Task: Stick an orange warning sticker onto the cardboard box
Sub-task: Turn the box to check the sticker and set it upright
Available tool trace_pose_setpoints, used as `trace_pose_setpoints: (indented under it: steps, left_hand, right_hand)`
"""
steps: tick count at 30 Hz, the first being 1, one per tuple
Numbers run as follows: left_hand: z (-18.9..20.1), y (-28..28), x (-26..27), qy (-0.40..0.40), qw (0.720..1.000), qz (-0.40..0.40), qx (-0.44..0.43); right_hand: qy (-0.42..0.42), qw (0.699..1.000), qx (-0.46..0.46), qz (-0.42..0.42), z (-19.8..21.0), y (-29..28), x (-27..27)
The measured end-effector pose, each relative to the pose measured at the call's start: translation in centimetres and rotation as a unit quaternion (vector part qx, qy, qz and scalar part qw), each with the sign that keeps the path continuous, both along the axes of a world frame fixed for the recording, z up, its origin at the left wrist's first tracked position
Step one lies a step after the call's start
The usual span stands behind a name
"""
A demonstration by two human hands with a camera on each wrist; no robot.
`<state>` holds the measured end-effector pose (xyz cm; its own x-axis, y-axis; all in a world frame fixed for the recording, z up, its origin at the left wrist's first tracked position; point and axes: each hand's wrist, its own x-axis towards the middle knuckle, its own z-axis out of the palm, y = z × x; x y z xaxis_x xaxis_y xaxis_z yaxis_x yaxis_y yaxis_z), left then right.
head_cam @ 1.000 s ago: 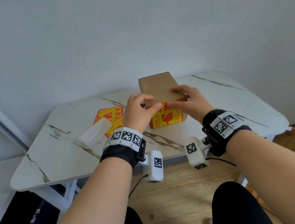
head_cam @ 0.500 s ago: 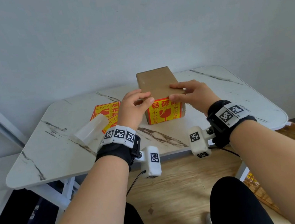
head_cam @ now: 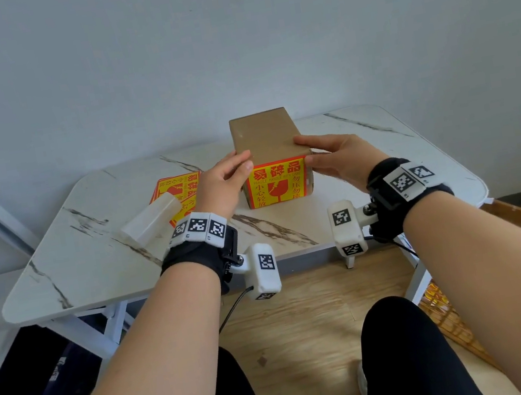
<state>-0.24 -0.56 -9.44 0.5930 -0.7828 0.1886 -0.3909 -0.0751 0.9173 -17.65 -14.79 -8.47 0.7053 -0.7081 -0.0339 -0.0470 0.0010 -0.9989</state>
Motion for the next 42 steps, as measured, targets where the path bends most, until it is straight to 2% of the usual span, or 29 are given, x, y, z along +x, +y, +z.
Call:
trace_pose_setpoints:
  steps: [7,11,15,18,21,23,30,37,42]
  left_hand:
    - [0.0,0.7,-0.6,-0.018,1.000,0.001,0.019]
    - [0.1,0.7,-0.3,0.028,0.999,-0.018,0.030]
    - [0.2,1.1,-0.2,0.040,0.997,-0.040,0.054]
    - [0.3,0.9,-0.5,0.075,0.994,-0.021,0.078]
    - [-0.1,0.7,-0.9,0.009,0.986,0.011,0.168]
    - [-0.1,0.7,-1.2,-0.018,0.983,0.013,0.183]
    - [2.7,0.4,-0.9,-0.015,0.995,0.041,0.085]
    - [5.4,-0.3,-1.4,0.040,0.997,0.062,-0.029]
    - [6.6,-1.0,-1.3,0.037,0.997,0.067,-0.031]
  right_hand:
    - [0.009,0.999,-0.035,-0.035,0.1,0.9,0.2]
    - [0.011,0.998,-0.038,-0.043,0.3,0.9,0.4]
    - [0.016,0.999,-0.023,-0.042,-0.2,0.6,0.4]
    - [0.081,0.995,-0.011,-0.050,-1.0,0.3,1.2]
    - [0.191,0.978,-0.077,-0.044,-1.3,0.9,2.2]
    - [0.216,0.968,-0.104,-0.068,-0.9,1.6,2.4]
    - [0.112,0.974,-0.124,-0.151,1.9,2.1,2.2]
    - [0.046,0.967,-0.168,-0.187,5.1,2.7,2.9]
    - [0.030,0.957,-0.188,-0.217,5.4,2.8,3.6]
